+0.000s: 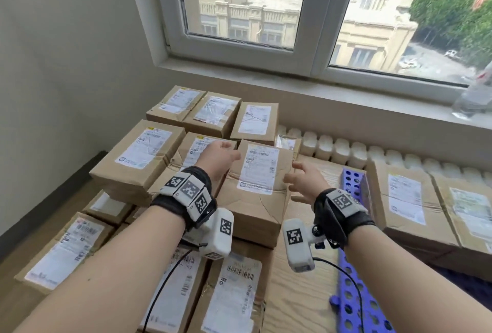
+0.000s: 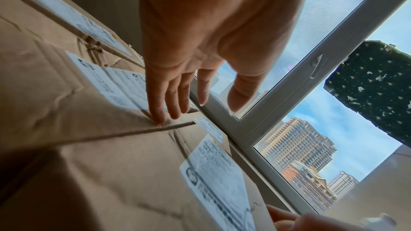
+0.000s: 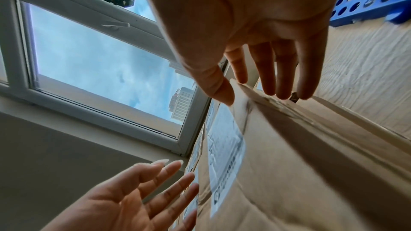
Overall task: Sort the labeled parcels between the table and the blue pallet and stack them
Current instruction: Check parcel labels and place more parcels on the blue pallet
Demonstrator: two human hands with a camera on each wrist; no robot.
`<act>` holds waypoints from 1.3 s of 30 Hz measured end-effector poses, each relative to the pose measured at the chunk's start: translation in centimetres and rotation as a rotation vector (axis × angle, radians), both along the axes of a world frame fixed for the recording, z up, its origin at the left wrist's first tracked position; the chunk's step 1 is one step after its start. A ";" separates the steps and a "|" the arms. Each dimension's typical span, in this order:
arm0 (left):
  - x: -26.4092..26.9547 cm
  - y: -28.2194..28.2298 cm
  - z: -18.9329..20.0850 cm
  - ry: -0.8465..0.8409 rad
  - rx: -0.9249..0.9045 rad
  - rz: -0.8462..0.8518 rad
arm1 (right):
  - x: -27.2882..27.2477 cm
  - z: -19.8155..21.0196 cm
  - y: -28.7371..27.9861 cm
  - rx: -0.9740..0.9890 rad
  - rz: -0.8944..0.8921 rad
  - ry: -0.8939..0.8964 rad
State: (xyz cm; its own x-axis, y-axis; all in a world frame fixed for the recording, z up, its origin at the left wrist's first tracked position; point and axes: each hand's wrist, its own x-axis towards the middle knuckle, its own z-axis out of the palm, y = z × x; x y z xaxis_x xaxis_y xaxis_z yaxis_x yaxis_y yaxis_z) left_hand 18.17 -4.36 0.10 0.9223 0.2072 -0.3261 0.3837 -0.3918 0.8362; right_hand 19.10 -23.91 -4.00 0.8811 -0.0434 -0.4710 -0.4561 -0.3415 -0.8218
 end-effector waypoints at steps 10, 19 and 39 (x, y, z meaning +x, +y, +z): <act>1.7 1.2 -0.5 0.038 -0.045 -0.048 | 0.1 -0.3 0.8 -0.005 -0.025 0.085; 1.7 1.1 -0.2 0.098 -0.020 -0.099 | -0.3 -0.5 0.4 0.026 -0.044 0.132; 1.0 -1.8 0.8 0.102 0.185 -0.201 | -1.8 -0.9 -1.1 0.175 -0.134 0.163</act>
